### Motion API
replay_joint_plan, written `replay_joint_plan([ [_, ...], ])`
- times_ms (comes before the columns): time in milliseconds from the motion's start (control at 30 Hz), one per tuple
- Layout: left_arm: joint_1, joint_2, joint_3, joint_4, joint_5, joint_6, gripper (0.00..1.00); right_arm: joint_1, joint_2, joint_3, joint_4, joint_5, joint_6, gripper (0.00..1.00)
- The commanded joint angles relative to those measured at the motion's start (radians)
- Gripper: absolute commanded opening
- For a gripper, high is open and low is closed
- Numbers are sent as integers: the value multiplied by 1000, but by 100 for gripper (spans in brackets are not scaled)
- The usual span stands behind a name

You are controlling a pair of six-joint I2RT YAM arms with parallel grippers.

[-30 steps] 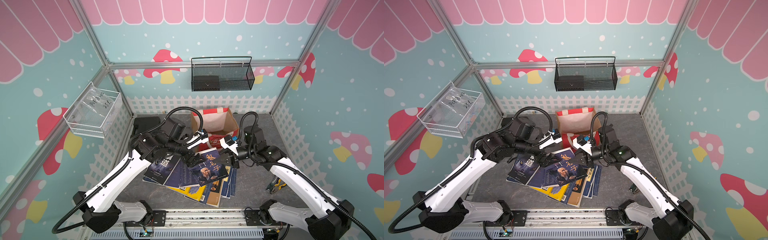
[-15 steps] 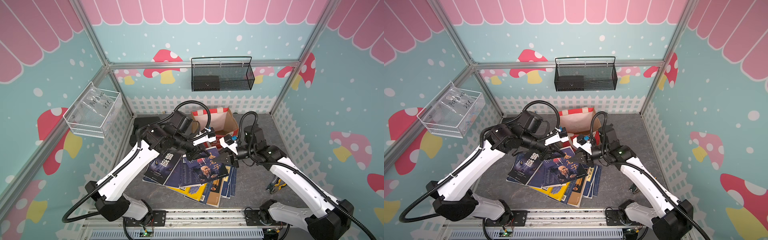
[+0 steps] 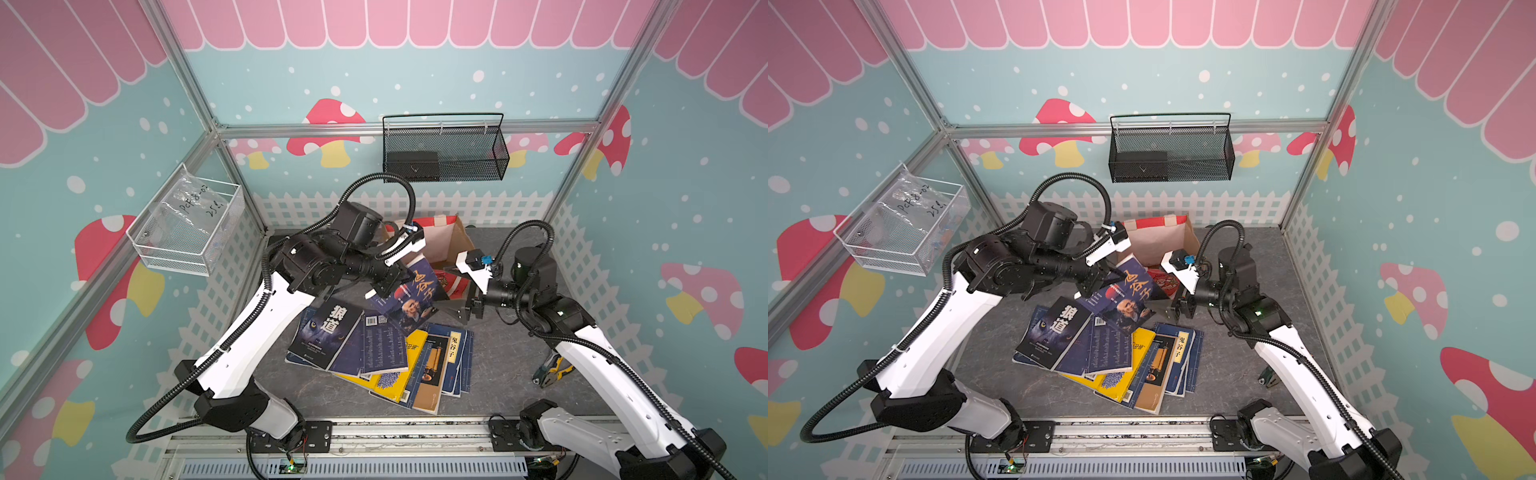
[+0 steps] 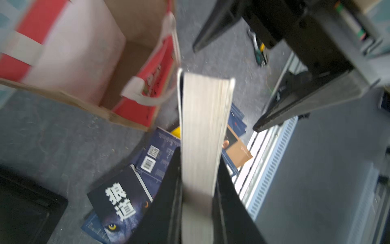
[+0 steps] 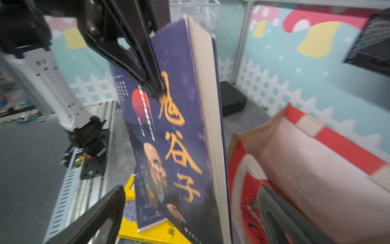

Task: Put the books into the canvas bag
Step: Pick up the book from the book, then adjust the canvas bag at the center of the board, then place the book in the canvas bag.

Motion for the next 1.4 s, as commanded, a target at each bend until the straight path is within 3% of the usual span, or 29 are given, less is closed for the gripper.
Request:
replay_joint_plan([
  [0, 3, 70, 179, 40, -154, -124, 0, -50, -20, -1, 43, 225, 123, 99],
  [167, 11, 306, 599, -82, -307, -262, 0, -109, 7, 41, -10, 434, 238, 99],
  [233, 24, 365, 686, -82, -357, -326, 0, -111, 12, 41, -13, 485, 246, 99],
  [433, 29, 374, 599, 34, -516, -464, 0, -116, 41, 53, -30, 567, 247, 99],
  [600, 28, 398, 572, 46, -544, -500, 0, -121, 100, 92, -36, 657, 253, 100],
  [967, 12, 469, 553, -21, -652, -549, 0, -121, 421, 331, -129, 761, 201, 93],
  [1100, 4, 480, 552, -44, -675, -557, 0, -121, 524, 420, -185, 780, 174, 84],
  [1367, -2, 530, 557, -122, -784, -565, 0, -122, 653, 519, -257, 773, 169, 49],
])
